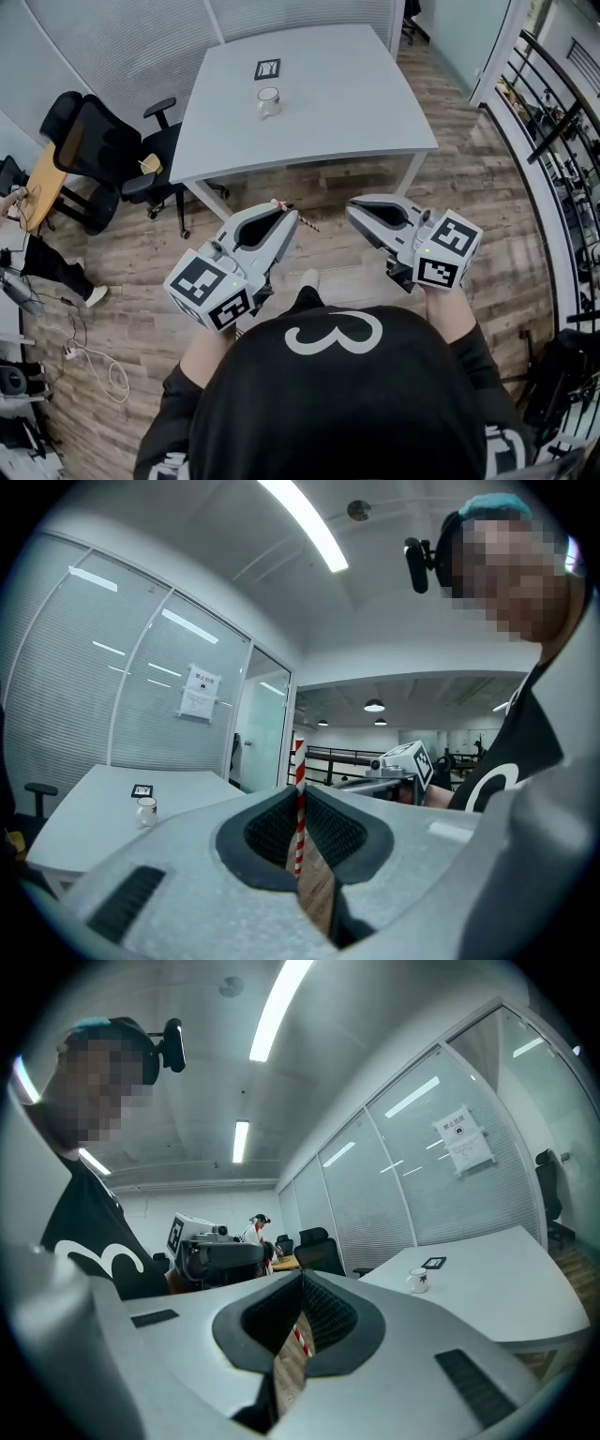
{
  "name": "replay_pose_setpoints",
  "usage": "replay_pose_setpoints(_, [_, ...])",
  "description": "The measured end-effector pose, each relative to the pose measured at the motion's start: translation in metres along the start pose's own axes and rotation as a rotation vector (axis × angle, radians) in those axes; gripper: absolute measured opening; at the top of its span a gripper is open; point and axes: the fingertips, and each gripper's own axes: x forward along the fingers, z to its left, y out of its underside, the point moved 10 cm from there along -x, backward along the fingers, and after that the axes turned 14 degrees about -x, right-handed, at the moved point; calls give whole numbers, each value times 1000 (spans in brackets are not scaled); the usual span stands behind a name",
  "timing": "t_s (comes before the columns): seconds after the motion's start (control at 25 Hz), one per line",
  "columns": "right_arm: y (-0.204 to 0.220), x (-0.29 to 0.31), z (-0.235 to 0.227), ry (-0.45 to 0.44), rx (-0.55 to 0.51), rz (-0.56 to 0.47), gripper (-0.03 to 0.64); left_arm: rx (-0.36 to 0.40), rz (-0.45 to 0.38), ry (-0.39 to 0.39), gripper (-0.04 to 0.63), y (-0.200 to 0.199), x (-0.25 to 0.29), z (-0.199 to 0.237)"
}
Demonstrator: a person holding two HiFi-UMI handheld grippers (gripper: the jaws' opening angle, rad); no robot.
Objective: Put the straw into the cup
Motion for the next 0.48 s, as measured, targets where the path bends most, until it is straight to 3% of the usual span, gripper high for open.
replay_pose_setpoints(0.48, [6, 83, -115, 42, 48, 19, 12, -18, 36, 37, 34, -53, 69, 127])
